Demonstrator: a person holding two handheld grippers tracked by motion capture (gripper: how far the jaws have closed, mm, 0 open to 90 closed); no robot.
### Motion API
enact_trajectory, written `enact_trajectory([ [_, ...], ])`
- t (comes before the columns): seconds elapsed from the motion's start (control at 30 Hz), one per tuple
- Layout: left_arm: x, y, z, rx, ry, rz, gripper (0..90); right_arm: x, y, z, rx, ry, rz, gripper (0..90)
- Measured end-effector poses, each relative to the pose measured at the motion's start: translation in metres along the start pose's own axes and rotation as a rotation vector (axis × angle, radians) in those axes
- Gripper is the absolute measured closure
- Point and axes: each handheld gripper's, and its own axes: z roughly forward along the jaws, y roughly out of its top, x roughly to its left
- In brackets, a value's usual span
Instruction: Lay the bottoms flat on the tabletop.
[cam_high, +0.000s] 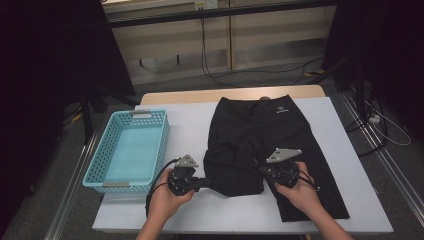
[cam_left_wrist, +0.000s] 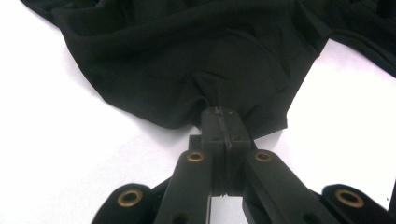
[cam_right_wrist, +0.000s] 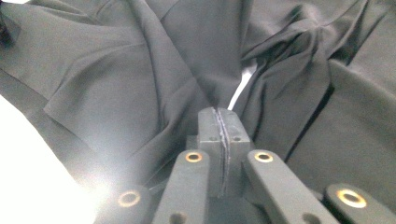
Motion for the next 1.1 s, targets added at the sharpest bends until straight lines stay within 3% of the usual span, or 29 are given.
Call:
enact_trajectory([
  [0.23, 0.0, -0.001, -0.004, 0.012, 0.01, 0.019, 89.1, 0.005, 0.001, -0.014, -0.048, 0.006, -0.009, 77.9],
  [0.3, 0.0, -0.002, -0.009, -0.005, 0.042, 0.026, 87.5, 0.008, 0.0, -0.02, -0.061, 0.016, -0.015, 76.1],
  [0.33, 0.001, -0.003, -0.012, -0.018, 0.051, 0.029, 84.0, 0.01, 0.0, -0.022, -0.063, 0.022, -0.017, 75.1],
  [0.4, -0.001, -0.002, -0.014, -0.057, 0.031, 0.009, 74.0, 0.014, -0.002, -0.025, -0.061, 0.037, -0.027, 74.9],
  [0.47, -0.004, -0.001, -0.01, -0.07, 0.037, 0.029, 65.3, 0.016, -0.003, -0.024, -0.058, 0.039, -0.031, 73.5],
  [0.53, -0.01, 0.0, -0.001, -0.06, 0.018, 0.044, 58.0, 0.018, -0.003, -0.023, -0.053, 0.04, -0.028, 71.3],
  [0.63, -0.018, -0.003, 0.012, -0.013, 0.021, 0.104, 54.2, 0.02, -0.003, -0.023, -0.051, 0.04, -0.029, 69.3],
  [0.73, -0.023, -0.006, 0.023, 0.026, 0.012, 0.124, 53.1, 0.022, -0.003, -0.025, -0.056, 0.044, -0.031, 67.6],
  [0.83, -0.025, -0.006, 0.024, 0.024, 0.031, 0.153, 56.3, 0.024, -0.003, -0.027, -0.061, 0.051, -0.038, 66.9],
  [1.0, -0.025, -0.005, 0.022, 0.047, 0.046, 0.157, 72.3, 0.027, -0.004, -0.031, -0.063, 0.066, -0.047, 66.9],
  [1.1, -0.026, -0.004, 0.023, 0.066, 0.023, 0.14, 86.1, 0.032, -0.004, -0.031, -0.045, 0.1, -0.072, 67.4],
])
